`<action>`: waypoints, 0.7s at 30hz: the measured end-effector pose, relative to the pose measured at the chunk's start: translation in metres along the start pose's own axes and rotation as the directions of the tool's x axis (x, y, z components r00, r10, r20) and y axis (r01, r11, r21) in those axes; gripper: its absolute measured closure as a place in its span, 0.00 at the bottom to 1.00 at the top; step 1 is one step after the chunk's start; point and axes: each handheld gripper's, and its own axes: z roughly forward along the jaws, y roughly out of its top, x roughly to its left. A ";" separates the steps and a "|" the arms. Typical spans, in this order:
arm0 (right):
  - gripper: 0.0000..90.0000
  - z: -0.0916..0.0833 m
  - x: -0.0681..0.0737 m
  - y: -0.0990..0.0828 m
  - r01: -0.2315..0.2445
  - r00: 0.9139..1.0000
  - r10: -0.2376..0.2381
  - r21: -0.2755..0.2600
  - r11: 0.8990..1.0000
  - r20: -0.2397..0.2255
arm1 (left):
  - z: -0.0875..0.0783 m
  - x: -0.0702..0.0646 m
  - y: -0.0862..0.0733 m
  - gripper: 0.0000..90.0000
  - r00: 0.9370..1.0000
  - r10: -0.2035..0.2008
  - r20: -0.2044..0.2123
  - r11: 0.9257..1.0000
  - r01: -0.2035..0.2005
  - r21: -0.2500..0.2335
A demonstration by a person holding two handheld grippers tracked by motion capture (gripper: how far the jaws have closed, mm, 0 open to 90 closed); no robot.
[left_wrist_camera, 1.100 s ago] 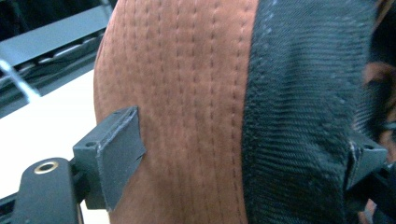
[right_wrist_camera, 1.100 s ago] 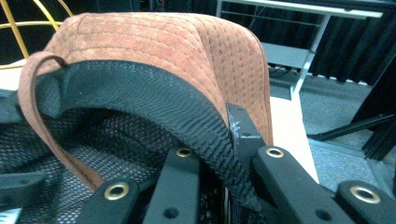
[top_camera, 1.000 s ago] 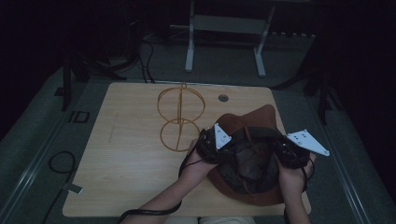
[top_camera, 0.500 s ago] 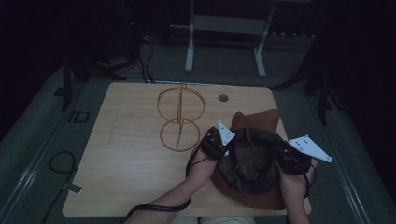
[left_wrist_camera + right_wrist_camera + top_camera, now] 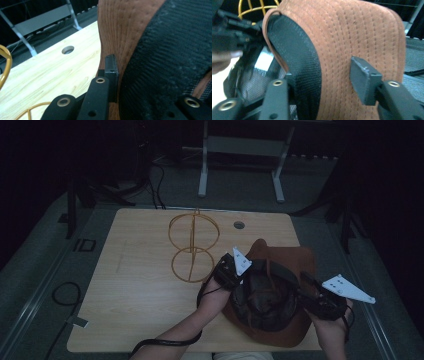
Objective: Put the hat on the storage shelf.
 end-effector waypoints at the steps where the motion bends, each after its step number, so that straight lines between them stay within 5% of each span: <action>1: 0.47 -0.004 0.000 0.000 0.001 1.000 -0.001 -0.002 1.000 -0.029 | -0.002 0.002 0.000 0.97 1.000 0.005 -0.009 1.000 -0.005 0.000; 4: 0.40 -0.018 0.002 0.000 0.037 0.998 -0.037 -0.016 0.999 -0.050 | -0.007 0.006 -0.003 0.97 1.000 -0.001 -0.017 1.000 0.000 -0.023; 7: 0.41 -0.032 -0.005 0.001 0.016 0.998 -0.020 -0.060 0.998 -0.066 | -0.014 0.011 -0.008 0.97 1.000 0.005 -0.030 0.999 -0.006 -0.035; 13: 0.45 -0.040 -0.036 0.000 0.008 0.998 -0.005 -0.053 0.999 0.059 | -0.035 0.025 -0.015 0.97 0.998 0.017 0.062 0.992 -0.009 -0.127; 14: 0.45 -0.039 -0.040 -0.001 -0.001 0.998 0.004 -0.046 0.999 0.060 | -0.040 0.029 -0.017 0.97 0.993 0.039 0.111 0.986 -0.020 -0.166; 16: 0.45 -0.033 -0.046 -0.003 -0.006 0.999 0.007 -0.033 0.999 0.051 | -0.046 0.031 -0.017 0.97 0.990 0.062 0.129 0.981 -0.036 -0.191; 17: 0.45 -0.030 -0.046 -0.004 -0.009 0.999 0.010 -0.026 1.000 0.046 | -0.050 0.033 -0.017 0.97 0.982 0.072 0.173 0.975 -0.033 -0.220; 19: 0.45 -0.023 -0.045 -0.005 -0.015 1.000 0.015 -0.020 1.000 0.005 | -0.056 0.036 -0.018 0.97 0.976 0.104 0.192 0.965 -0.053 -0.256; 21: 0.45 -0.015 -0.041 -0.005 -0.003 1.000 0.003 -0.003 1.000 -0.018 | -0.062 0.041 -0.020 0.97 0.959 0.132 0.251 0.946 -0.046 -0.322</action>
